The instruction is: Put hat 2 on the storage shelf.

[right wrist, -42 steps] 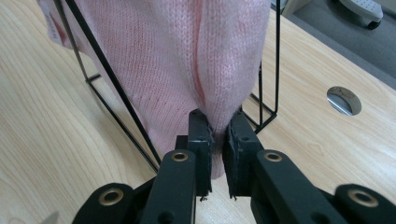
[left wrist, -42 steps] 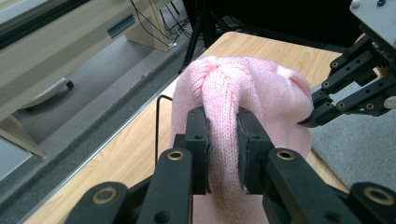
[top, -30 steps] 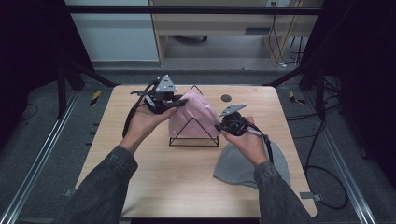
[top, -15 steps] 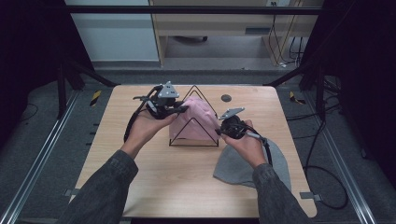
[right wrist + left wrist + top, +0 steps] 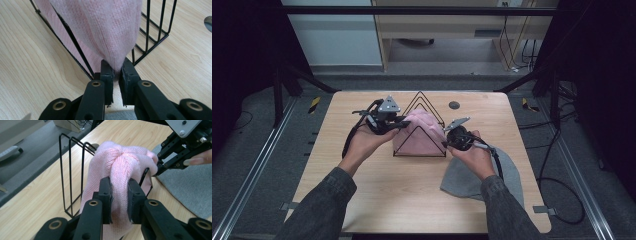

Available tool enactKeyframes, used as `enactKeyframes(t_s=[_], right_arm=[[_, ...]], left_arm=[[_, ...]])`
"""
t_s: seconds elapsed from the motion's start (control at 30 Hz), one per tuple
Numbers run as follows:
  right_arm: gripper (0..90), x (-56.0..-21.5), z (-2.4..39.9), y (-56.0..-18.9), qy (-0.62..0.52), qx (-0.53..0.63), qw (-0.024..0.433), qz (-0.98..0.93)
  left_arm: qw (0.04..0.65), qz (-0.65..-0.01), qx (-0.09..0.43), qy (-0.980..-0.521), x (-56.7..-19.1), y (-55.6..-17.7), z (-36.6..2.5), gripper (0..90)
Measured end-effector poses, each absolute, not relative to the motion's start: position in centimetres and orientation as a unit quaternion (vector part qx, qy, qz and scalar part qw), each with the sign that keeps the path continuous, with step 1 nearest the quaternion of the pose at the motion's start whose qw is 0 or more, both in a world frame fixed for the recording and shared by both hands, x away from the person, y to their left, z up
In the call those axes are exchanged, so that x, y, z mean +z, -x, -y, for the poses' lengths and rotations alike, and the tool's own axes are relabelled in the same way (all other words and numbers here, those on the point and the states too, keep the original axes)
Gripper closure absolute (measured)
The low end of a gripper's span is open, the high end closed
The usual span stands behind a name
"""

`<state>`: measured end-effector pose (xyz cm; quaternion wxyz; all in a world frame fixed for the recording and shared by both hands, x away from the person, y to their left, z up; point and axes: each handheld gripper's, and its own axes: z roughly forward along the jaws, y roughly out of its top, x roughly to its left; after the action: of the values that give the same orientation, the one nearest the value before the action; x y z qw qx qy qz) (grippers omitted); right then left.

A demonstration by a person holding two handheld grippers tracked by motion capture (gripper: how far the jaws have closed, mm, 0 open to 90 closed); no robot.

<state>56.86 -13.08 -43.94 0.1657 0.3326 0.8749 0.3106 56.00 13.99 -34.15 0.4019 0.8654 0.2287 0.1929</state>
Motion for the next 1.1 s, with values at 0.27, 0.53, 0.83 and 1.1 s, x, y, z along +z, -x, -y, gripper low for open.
enactKeyframes(t_s=[0.27, 0.53, 0.83, 1.1], right_arm=[[81.0, -44.1, 12.9, -56.9, -0.334, 0.307, 0.16, -0.877], [60.5, -43.6, 13.6, -55.9, -0.343, 0.315, 0.17, -0.868], [41.1, -41.4, 17.3, -54.4, -0.373, 0.329, 0.206, -0.843], [38.1, -41.4, 21.1, -54.4, -0.411, 0.306, 0.212, -0.832]], left_arm=[[0.409, -0.233, 0.184, -0.863, -34.5, -55.8, -14.1, 75.9], [0.442, -0.241, 0.186, -0.844, -33.8, -55.0, -14.6, 65.6], [0.447, -0.255, 0.214, -0.83, -32.5, -53.1, -15.9, 48.5], [0.43, -0.277, 0.221, -0.831, -34.4, -50.7, -17.9, 25.8]])
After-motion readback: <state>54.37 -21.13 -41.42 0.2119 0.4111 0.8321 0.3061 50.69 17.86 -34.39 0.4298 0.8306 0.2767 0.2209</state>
